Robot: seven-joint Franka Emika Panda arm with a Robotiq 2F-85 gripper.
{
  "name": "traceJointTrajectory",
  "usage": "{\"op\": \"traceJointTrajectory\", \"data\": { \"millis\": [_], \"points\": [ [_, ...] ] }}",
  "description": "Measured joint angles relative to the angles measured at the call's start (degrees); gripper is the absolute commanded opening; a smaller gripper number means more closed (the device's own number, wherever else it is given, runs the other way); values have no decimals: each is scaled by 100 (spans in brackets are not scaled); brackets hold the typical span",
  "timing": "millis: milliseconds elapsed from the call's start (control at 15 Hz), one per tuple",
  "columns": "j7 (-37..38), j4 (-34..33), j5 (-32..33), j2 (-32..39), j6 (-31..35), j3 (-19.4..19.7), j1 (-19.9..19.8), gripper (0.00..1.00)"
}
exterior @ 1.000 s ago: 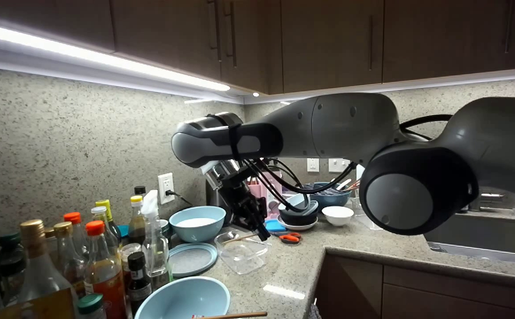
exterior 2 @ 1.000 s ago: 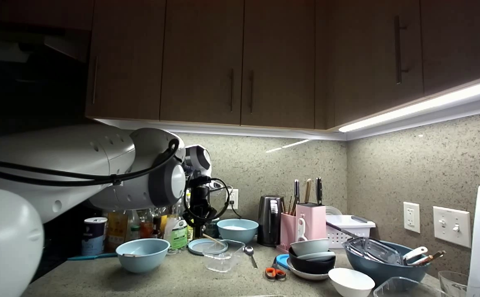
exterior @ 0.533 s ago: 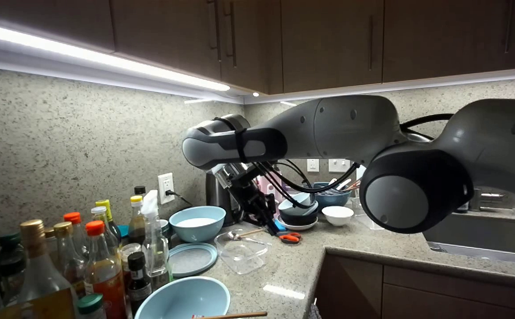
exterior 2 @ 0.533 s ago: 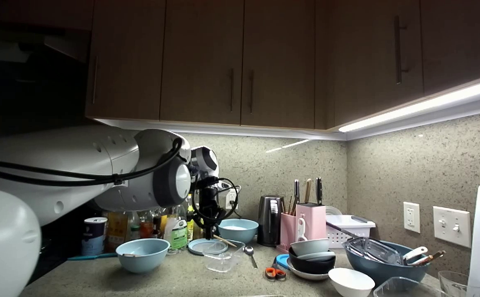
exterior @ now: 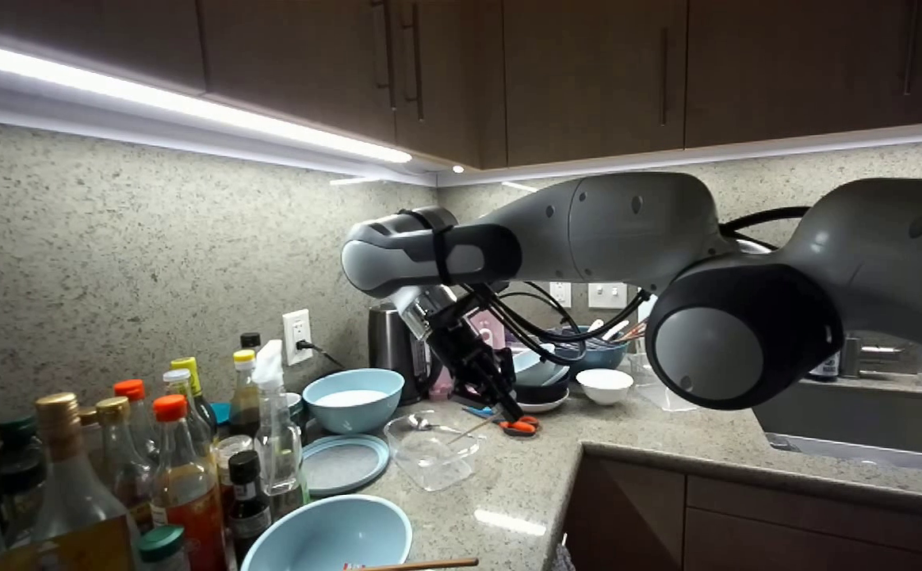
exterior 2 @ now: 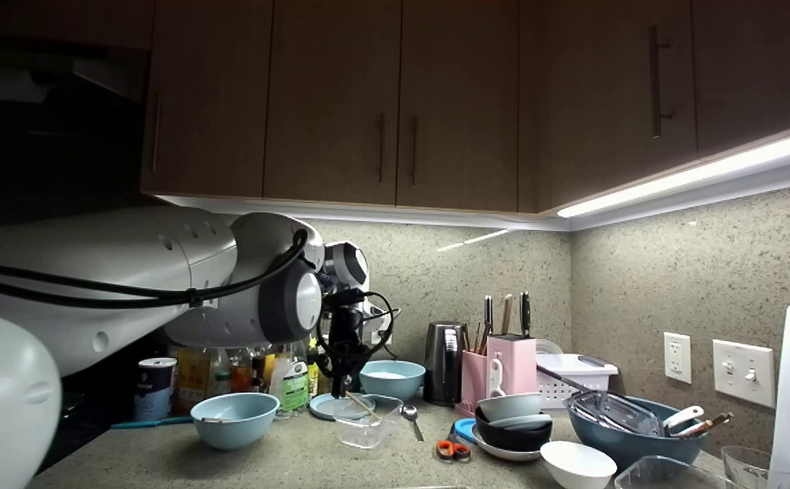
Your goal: Use the chopstick to stir in the transparent bowl
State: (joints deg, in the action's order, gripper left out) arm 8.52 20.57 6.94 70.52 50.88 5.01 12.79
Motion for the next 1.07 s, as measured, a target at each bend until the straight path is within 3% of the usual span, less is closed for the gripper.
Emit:
{"op": "traceJointTrajectory", "data": {
  "millis": [533,1067],
  "points": [
    [450,-10,-796,-2,-88,-585,-141,2],
    [411,-11,-568,2,954,-460,2,2]
  ]
}}
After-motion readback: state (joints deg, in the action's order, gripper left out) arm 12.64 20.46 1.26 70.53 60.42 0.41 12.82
